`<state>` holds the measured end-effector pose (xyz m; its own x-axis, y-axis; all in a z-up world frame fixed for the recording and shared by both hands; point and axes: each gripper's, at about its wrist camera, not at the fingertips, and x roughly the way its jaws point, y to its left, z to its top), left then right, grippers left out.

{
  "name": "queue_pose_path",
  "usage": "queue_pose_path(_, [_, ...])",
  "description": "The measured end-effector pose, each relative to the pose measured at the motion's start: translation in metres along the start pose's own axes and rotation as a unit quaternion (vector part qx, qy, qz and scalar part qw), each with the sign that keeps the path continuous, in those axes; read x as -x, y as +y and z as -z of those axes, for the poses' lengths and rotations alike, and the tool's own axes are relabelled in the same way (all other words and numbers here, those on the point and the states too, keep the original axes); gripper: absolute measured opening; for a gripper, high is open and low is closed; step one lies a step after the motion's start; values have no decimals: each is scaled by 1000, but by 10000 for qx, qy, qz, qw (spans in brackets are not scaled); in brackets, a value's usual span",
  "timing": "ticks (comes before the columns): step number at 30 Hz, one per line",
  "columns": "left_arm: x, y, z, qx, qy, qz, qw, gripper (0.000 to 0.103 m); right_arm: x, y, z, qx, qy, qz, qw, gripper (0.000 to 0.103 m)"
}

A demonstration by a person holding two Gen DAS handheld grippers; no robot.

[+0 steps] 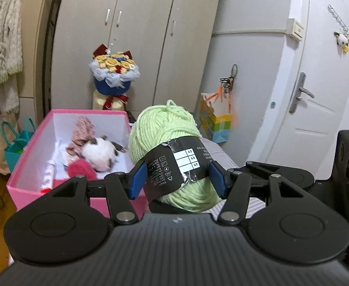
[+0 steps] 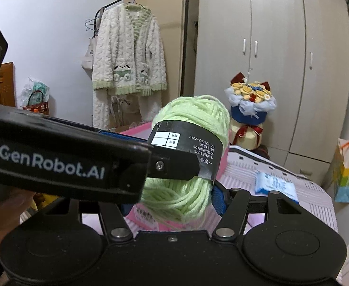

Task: Organize soft objects
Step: 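Carry the yarn ball with the left gripper into the pink box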

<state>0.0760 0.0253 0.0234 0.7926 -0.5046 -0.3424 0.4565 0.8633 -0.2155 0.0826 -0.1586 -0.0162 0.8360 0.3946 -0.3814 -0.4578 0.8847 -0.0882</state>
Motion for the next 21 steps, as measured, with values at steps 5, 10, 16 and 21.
queue_pose_path(5, [-4,25,-9,94,-24,-125,9999,57,-26,3,-11,-182,-35,-211,9996,67])
queue_pose_path(10, [-17,51,-14,256,16,-133,9996,57,-49,5,-13,-291,-55,-286,9992,67])
queue_pose_path(16, [-41,72,-17,427,162,-21,9990,57,-77,5,-17,-297,131,-187,9993,67])
queue_pose_path(21, [-62,86,-20,587,338,137,9976,59,-93,9,-19,-188,309,99,9993,69])
